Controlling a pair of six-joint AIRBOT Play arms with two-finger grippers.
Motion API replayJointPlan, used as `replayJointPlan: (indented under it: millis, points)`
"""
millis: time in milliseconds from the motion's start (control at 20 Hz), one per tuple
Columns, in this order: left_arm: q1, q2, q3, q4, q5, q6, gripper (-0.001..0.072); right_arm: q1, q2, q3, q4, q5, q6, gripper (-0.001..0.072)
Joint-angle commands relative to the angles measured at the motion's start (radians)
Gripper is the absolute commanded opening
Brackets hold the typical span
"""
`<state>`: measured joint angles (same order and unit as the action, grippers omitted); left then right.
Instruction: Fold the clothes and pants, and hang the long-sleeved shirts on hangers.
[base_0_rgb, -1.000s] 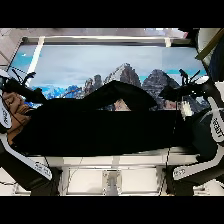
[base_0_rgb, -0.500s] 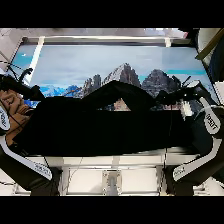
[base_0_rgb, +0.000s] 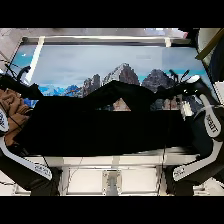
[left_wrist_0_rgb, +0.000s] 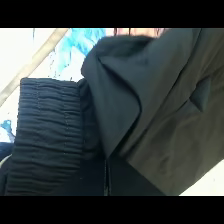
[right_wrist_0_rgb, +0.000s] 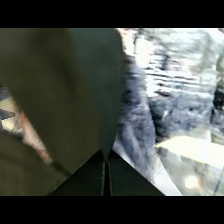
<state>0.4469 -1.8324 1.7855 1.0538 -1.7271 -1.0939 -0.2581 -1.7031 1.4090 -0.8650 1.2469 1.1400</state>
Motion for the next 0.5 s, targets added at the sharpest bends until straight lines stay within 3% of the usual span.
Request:
replayJointPlan:
  millis: [0,250,350,450]
  points:
    - [0.011,0.082,0.001,0.0,0.101,-0.039,0.001,-0.064,0.117,0.134,-0.069,0.141,0.043,0.0009]
    - [0.049,0.212,0.001,0.008,0.302,-0.218,0.001,-0.116,0.233,0.35,-0.27,0.162,0.13,0.0008]
    - [0.051,0.217,0.001,0.057,0.323,-0.28,0.001,-0.116,0.229,0.369,-0.28,0.082,0.137,0.0008]
    - [0.046,0.208,0.0,0.212,0.323,-0.369,0.001,-0.116,0.211,0.369,-0.33,-0.039,0.212,0.0008]
